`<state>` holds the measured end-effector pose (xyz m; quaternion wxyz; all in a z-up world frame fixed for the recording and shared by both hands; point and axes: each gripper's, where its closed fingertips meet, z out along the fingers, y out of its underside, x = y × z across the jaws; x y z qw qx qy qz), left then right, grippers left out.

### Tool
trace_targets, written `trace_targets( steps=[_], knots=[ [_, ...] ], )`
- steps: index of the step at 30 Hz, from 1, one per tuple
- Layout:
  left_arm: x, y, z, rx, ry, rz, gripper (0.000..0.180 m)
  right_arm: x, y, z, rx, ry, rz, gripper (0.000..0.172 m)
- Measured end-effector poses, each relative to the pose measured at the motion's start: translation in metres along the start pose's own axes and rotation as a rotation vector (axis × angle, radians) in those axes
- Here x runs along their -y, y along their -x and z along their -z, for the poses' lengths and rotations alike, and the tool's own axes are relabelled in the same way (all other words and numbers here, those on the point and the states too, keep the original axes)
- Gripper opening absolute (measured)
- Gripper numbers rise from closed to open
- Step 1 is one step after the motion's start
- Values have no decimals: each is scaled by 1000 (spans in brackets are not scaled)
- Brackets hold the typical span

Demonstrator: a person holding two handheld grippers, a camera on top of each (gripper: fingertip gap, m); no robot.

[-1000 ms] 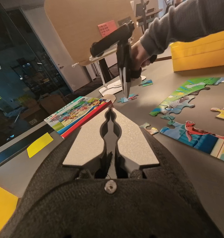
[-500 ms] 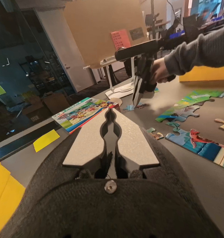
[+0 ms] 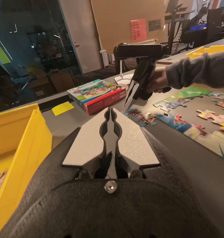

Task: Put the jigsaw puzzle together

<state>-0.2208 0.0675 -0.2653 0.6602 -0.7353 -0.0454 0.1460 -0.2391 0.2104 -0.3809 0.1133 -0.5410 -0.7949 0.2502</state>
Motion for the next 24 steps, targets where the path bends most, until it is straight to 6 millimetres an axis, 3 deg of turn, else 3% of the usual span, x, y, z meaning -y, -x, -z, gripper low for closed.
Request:
trace_targets(
  steps=[3, 9, 12, 16, 20, 21, 24],
  knots=[
    [-13, -13, 37, -25, 65, -3, 9, 16, 41, -14, 67, -6, 57, 0],
    [-37, -64, 110, -145, 200, -150, 52, 32, 142, -34, 200, 20, 231, 0],
    [-53, -95, 144, -230, 267, -245, 73, 25, 193, -36, 261, 57, 324, 0],
    [-86, -128, 171, -277, 396, -377, 106, -9, 250, -22, 321, 133, 332, 0],
    [-108, -151, 171, -271, 418, -615, 96, -52, 300, -1, 491, 173, 210, 0],
    [-115, -155, 171, -272, 433, -693, 90, -60, 304, 4, 507, 171, 190, 0],
    [-129, -156, 170, -221, 470, -934, 64, -67, 292, 32, 440, -1, 140, 0]
  ],
)
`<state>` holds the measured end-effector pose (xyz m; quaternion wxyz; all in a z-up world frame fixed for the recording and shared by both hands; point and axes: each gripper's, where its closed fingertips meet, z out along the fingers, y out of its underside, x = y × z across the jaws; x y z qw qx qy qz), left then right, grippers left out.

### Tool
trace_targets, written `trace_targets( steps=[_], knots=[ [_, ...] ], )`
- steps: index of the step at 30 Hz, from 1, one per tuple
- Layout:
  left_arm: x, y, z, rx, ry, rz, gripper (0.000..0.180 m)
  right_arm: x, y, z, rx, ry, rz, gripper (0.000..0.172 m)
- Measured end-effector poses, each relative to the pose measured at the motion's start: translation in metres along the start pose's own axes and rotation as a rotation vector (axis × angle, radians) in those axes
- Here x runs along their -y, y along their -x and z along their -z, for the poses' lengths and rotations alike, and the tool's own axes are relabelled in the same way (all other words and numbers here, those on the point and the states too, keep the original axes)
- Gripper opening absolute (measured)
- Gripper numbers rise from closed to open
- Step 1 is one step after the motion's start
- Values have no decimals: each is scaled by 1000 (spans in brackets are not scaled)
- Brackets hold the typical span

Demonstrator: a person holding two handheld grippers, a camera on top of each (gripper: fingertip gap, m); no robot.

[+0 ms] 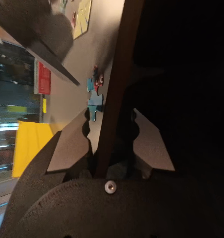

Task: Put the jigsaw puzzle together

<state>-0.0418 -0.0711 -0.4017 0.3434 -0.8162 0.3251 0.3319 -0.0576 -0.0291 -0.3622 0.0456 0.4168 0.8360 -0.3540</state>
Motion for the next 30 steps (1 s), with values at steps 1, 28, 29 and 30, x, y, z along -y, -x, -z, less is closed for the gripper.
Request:
trace_targets(
  steps=[1, 28, 29, 30],
  knots=[
    [-1, 0, -1, 29, 17, -46, 49, -3, 0, 17, -19, -68, -19, 0],
    [119, 114, -9, 447, -450, -759, 0, -33, 7, 140, 442, -391, -192, 40],
    [127, 113, -13, 426, -487, -753, 0, -38, 7, 135, 493, -322, -208, 40],
    [135, 111, -15, 407, -524, -750, 0, -41, 5, 131, 520, -271, -228, 40]
  ],
)
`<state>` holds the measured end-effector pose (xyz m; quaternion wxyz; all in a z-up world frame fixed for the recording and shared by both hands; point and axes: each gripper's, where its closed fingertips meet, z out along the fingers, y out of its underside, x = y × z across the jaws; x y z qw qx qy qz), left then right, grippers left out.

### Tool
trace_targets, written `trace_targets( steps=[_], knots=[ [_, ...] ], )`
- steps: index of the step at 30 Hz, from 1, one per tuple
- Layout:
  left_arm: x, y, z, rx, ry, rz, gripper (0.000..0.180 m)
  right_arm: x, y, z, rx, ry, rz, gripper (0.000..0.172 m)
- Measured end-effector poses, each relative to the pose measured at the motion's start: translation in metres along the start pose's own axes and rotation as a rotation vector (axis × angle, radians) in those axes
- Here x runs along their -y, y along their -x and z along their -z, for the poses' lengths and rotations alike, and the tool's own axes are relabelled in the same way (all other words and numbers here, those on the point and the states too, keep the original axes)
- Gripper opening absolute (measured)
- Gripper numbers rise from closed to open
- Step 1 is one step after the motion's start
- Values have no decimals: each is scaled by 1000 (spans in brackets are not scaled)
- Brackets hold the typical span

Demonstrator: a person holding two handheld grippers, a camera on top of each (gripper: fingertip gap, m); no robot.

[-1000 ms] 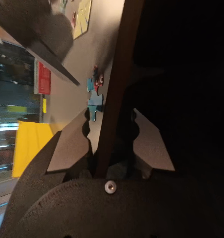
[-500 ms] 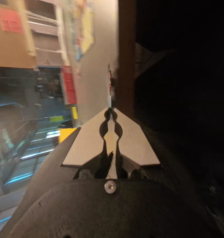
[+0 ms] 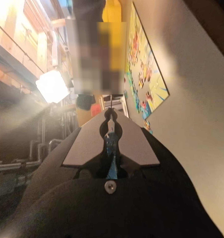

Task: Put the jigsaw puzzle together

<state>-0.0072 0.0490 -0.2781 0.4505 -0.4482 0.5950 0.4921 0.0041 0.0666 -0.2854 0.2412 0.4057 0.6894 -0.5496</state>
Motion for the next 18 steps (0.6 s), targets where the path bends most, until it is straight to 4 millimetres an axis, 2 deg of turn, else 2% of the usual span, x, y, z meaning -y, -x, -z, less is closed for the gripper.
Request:
trace_targets(
  steps=[1, 3, 4, 6, 7, 8, 9, 11, 13, 15, 18],
  knots=[
    [4, 3, -5, 12, -26, -5, 0, -2, -3, -1, 20, 27, -20, 36],
    [4, 5, -16, 22, -46, -26, 0, -1, 3, 0, 113, 44, -40, 8],
    [2, 6, -20, 35, -54, -5, 1, 0, 3, 4, 135, 36, -47, 0],
    [-15, 2, -33, 32, -7, 186, 6, 5, -7, 18, 105, -15, -44, 0],
    [-26, -6, -40, -16, 35, 323, 24, 7, -18, 28, 56, -51, -53, 0],
    [-33, -19, -46, -92, 50, 468, 70, 11, -35, 41, -19, -103, -76, 0],
    [-36, -26, -51, -149, 45, 623, 86, 15, -53, 56, -100, -163, -113, 0],
    [-42, -31, -64, -206, 19, 912, 101, 26, -76, 83, -175, -319, -184, 0],
    [-47, -32, -84, -237, -6, 1111, 109, 35, -85, 102, -201, -449, -202, 0],
    [-52, -32, -105, -245, -30, 1209, 112, 38, -88, 110, -225, -512, -186, 0],
    [-58, -33, -132, -253, -36, 1237, 116, 40, -86, 110, -224, -561, -170, 0]
  ],
)
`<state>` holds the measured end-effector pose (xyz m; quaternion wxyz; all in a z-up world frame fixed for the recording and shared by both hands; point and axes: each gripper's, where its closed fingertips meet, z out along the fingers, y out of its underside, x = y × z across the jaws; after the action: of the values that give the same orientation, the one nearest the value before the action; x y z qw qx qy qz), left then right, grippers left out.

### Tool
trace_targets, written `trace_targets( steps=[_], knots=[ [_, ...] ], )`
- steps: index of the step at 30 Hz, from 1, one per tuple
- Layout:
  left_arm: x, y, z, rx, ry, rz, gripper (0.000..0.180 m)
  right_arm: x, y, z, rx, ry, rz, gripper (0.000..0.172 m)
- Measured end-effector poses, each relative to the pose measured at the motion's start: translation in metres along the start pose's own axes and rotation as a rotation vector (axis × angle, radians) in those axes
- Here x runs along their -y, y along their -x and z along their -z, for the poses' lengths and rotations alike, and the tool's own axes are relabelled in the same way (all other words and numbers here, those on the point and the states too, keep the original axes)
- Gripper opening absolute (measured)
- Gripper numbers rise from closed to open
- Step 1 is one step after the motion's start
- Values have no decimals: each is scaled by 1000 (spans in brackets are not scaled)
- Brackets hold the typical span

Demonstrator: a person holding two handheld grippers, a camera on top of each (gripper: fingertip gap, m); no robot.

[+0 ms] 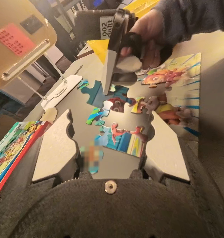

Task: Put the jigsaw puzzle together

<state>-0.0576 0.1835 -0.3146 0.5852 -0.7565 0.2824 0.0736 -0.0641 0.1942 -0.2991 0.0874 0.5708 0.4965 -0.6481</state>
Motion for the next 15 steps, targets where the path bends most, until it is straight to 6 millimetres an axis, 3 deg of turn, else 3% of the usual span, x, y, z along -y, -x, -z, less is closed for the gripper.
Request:
trace_targets(
  steps=[4, 10, 15],
  knots=[
    [-1, -2, -18, -60, 39, -50, 118, -5, 7, -4, 45, -9, -14, 0],
    [1, -8, -18, -91, -4, -126, 70, -13, 10, -8, 100, 8, -44, 0],
    [0, -11, -15, -145, -25, -67, 65, -16, 11, -9, 125, 17, -47, 0]
  ],
)
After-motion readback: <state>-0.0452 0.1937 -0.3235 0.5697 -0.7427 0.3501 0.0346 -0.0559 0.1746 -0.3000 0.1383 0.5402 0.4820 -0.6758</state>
